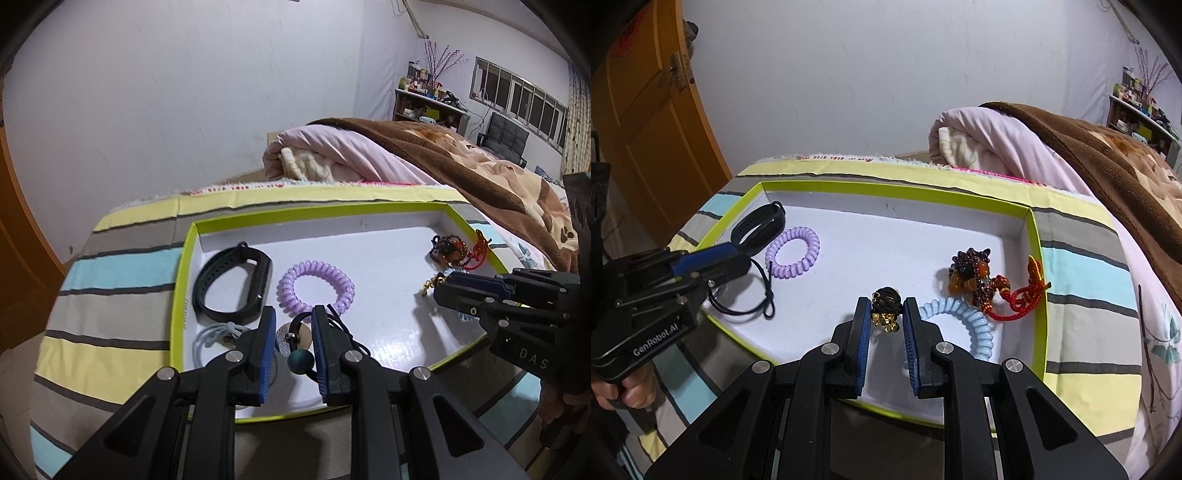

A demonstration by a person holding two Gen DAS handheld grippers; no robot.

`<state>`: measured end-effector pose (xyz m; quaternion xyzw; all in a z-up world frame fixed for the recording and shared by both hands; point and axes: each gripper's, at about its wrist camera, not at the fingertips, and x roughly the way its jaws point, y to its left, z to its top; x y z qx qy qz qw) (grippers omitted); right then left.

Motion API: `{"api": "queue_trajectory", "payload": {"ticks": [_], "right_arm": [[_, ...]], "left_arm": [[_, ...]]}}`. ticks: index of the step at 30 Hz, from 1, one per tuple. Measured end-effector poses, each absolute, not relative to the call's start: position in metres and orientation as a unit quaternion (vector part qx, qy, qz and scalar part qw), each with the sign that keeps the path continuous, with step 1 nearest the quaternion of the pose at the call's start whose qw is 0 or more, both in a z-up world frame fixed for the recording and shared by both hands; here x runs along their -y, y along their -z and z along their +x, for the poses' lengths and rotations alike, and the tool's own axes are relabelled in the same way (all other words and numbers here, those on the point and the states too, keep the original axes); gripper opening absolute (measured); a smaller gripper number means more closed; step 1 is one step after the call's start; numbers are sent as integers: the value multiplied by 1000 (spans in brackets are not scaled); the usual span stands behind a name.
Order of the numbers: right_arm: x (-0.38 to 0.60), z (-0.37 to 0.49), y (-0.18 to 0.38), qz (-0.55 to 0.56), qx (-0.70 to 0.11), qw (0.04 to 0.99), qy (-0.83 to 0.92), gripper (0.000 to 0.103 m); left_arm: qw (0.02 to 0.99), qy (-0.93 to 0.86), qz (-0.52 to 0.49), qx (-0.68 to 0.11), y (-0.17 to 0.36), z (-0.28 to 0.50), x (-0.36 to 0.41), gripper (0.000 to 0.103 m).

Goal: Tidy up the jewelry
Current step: 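Carry the black cord bracelet and gold charm into the green box while releasing both, then move both tools back over the red tassel and hair clip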

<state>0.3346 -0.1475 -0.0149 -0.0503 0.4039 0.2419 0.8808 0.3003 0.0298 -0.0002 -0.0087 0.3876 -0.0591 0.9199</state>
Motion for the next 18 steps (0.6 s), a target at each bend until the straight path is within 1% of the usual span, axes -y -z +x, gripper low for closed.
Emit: {"api": "queue_trajectory", "payload": {"ticks": [8,18], "right_arm": [[148,328,9,-56,-399,884,-237,19],[161,291,-14,-48,-375,894,-242,19]], "left_arm": [[919,67,-10,-387,-2,298,-30,21],[927,65,-3,-370,-19,274,-29,21]]}}
